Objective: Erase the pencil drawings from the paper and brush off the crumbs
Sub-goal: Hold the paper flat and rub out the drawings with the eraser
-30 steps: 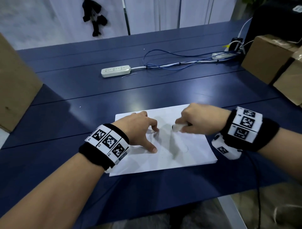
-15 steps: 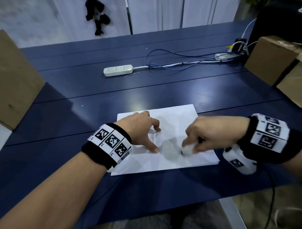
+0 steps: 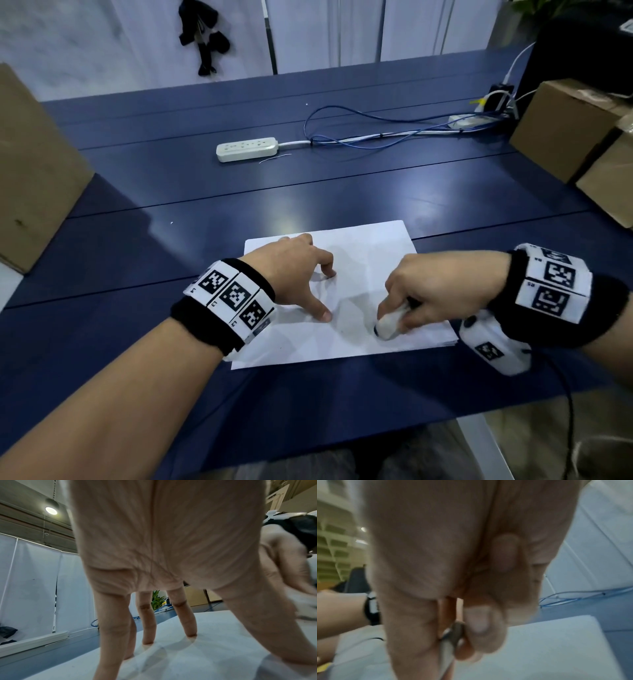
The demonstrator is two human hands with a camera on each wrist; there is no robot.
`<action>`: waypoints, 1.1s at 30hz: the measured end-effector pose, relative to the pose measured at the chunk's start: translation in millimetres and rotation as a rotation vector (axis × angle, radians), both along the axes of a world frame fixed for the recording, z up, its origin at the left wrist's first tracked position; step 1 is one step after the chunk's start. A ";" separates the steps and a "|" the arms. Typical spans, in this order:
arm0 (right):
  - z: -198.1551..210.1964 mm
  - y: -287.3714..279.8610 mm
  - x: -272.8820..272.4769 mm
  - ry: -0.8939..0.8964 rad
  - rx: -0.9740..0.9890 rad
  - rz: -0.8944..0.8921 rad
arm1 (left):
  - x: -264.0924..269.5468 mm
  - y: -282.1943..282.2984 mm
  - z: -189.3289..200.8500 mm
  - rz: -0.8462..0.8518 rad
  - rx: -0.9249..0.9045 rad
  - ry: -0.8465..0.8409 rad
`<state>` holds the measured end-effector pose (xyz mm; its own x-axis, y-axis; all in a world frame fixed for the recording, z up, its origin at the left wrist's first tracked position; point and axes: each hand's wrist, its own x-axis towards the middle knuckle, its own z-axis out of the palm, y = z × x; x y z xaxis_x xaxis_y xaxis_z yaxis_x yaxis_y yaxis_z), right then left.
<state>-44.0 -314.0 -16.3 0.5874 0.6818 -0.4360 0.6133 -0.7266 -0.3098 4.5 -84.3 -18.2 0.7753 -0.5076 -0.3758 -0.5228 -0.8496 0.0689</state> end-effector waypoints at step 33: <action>0.6 -9.6 31.6 -0.351 -0.046 -0.163 | 2.2 -0.4 -1.2 0.000 0.015 -0.006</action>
<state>-12.4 -323.6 -15.7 0.8056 0.5512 -0.2171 0.5512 -0.8317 -0.0663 6.6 -84.7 -19.4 0.7774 -0.5020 -0.3790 -0.5233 -0.8505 0.0532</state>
